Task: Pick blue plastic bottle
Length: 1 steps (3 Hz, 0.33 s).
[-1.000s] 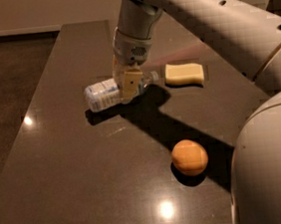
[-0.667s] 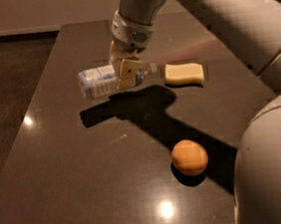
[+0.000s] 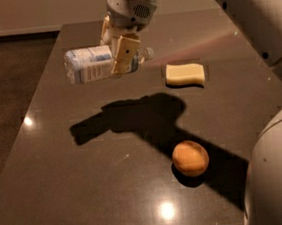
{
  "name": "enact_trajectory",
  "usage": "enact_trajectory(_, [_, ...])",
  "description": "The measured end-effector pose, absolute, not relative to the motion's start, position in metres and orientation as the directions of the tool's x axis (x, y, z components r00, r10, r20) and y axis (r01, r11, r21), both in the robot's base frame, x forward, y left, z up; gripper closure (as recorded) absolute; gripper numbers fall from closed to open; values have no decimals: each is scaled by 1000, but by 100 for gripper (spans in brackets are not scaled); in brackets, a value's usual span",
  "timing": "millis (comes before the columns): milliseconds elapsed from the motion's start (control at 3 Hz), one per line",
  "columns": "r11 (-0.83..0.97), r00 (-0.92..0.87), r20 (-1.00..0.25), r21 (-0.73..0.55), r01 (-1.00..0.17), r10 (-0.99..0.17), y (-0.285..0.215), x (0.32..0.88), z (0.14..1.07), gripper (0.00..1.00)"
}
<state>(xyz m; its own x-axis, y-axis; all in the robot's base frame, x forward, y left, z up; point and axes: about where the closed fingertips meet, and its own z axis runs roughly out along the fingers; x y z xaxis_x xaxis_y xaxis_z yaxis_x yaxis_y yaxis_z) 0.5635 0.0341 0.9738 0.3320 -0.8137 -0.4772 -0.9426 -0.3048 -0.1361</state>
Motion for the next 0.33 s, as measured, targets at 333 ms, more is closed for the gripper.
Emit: enact_trajectory(333, [-292, 332, -486, -158, -943, -808, 40, 570, 974, 100])
